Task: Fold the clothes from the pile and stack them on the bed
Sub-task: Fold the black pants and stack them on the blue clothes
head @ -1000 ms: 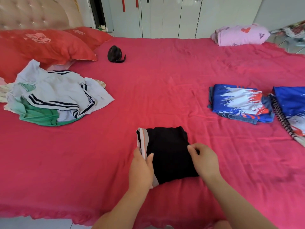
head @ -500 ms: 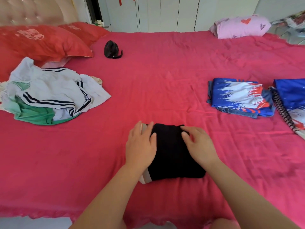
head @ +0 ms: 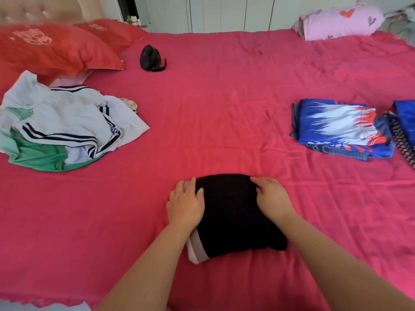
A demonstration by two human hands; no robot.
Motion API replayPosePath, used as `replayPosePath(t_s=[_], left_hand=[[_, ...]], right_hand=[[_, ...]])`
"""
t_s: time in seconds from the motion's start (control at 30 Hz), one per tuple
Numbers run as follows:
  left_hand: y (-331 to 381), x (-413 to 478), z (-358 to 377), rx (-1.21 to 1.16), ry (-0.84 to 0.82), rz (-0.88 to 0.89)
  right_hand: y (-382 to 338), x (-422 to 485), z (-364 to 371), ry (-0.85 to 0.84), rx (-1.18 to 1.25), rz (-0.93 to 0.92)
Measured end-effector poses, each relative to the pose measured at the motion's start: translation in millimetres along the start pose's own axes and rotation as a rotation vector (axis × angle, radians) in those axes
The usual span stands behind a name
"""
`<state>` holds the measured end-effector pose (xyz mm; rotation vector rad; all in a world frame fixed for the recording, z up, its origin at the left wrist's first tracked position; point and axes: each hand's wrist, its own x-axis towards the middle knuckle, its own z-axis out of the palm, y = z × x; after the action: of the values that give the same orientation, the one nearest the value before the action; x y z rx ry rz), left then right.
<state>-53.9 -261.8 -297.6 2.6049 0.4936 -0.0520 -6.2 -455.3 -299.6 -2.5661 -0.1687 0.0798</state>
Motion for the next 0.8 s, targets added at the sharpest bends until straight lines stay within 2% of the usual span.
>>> replayPosePath(t_s=[0.1,0.17,0.27,0.43,0.67,0.8], left_hand=[[-6,-13,-11,-0.335,0.051,0.005],[-5,-33,-17,-0.475,0.055,-0.008],[-3,-60,-12,-0.533,-0.058,-0.013],[-1,-69,-6,-0.578,-0.187,-0.081],[0,-93,-14,-0.939,-0.225,-0.131],[9,-96,-17,-1.039,-0.228,-0.094]], right_hand=[[-3,-12,-20,0.018,0.126,0.008],[-8,-31,-28,-0.060,0.195,0.060],[-17,-61,-26,-0.156,0.300,0.149],[-35,-82,-28,-0.235,0.411,0.156],[-40,-99,-30,-0.326,0.796,0.342],[-32,-101,-32,-0.265,0.945,0.306]])
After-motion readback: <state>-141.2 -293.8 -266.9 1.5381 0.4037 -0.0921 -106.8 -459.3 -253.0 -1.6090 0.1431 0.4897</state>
